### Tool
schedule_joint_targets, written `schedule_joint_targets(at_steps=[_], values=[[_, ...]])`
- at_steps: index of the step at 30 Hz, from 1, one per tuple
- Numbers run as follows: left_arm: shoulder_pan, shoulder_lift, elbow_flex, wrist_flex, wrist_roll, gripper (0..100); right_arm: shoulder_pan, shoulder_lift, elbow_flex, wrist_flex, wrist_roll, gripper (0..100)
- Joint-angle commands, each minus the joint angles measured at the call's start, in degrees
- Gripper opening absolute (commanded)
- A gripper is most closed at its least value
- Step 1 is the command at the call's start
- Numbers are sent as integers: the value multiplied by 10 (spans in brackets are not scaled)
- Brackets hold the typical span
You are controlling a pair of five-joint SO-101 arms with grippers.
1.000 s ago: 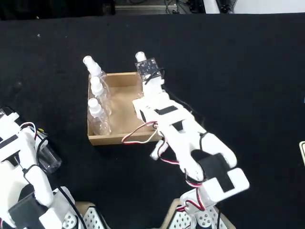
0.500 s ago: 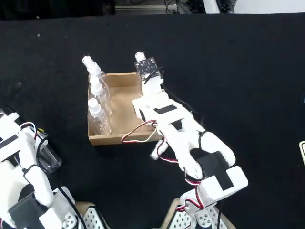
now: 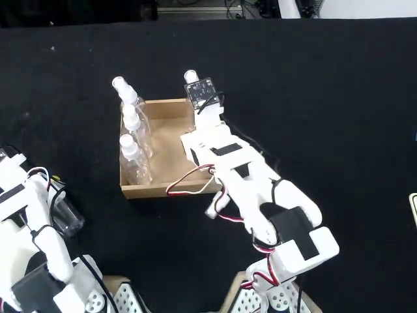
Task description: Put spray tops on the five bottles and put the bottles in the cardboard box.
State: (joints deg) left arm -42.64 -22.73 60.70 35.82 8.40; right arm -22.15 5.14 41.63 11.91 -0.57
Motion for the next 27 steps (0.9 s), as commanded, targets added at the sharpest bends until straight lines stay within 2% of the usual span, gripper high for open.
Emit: schedule_joint_targets(at_steps=[1,11,27], values=[[6,-16,0,-10,5,102,-6,-36,-17,-17,1,11],[6,-16,0,-10,5,102,-7,-55,-9,-7,0,11],[2,-15,-17,-11,5,102,-4,-335,148,4,4,11]])
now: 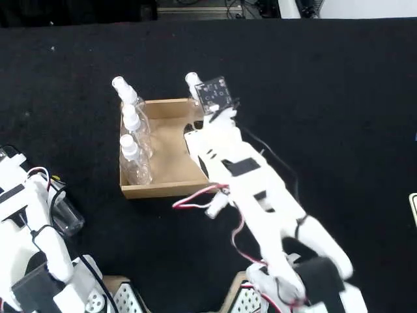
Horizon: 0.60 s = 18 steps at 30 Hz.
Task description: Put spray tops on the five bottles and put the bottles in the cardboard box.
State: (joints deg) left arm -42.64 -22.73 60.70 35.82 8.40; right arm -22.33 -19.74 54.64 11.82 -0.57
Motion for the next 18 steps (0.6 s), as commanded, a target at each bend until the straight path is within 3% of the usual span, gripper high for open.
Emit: schedule_joint_targets(at_steps=[1,5,8,13,18], values=[[1,-15,-17,-9,5,102,2,-107,23,18,4,11],[-2,-17,-29,-4,1,102,40,-203,20,131,4,11],[-23,-17,-87,47,1,102,91,-267,12,200,4,11],[-44,-16,-292,209,-36,102,198,-338,24,275,5,11],[-15,-16,-559,370,-76,102,294,-383,73,320,5,11]])
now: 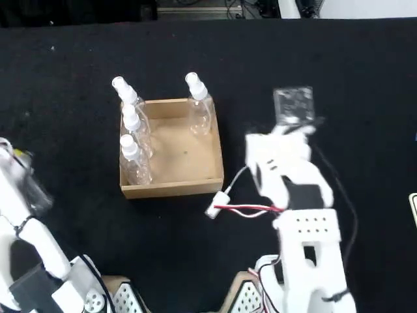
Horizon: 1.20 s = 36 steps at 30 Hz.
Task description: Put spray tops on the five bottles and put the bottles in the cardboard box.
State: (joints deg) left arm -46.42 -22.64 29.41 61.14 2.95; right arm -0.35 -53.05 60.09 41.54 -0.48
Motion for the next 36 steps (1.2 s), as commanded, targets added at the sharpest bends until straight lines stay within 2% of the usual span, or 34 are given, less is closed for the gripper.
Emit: schedule_joint_targets(at_steps=[1,4,7,12,16,23,29,36], values=[[37,-15,-301,147,-21,102,90,-58,29,24,4,12],[107,-10,-470,229,-21,102,141,-86,56,25,4,12],[201,-10,-605,279,-22,102,191,-108,79,25,4,12],[401,-10,-711,293,-42,102,237,-119,113,25,4,12],[548,-10,-715,273,-70,102,265,-122,131,25,4,12],[744,37,-681,215,-68,102,299,-123,171,7,-2,11],[836,134,-611,161,-69,102,356,-123,171,-1,-62,11],[891,231,-548,138,-67,102,387,-124,168,-2,-106,12]])
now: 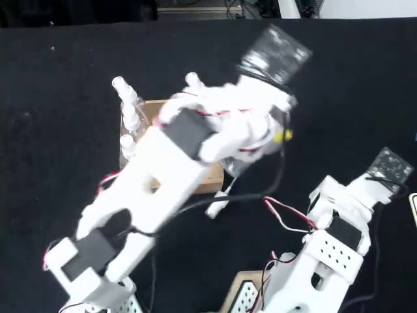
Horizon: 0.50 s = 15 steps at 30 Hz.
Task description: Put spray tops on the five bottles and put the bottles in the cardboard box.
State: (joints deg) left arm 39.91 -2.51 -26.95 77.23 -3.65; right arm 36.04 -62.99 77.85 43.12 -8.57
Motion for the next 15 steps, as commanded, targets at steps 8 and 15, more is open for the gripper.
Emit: schedule_joint_targets(at_steps=[8,15], values=[[75,138,71,-93,0,105,23,-24,-5,-35,-25,12],[82,185,65,-107,1,151,23,-24,-4,-34,-25,12]])
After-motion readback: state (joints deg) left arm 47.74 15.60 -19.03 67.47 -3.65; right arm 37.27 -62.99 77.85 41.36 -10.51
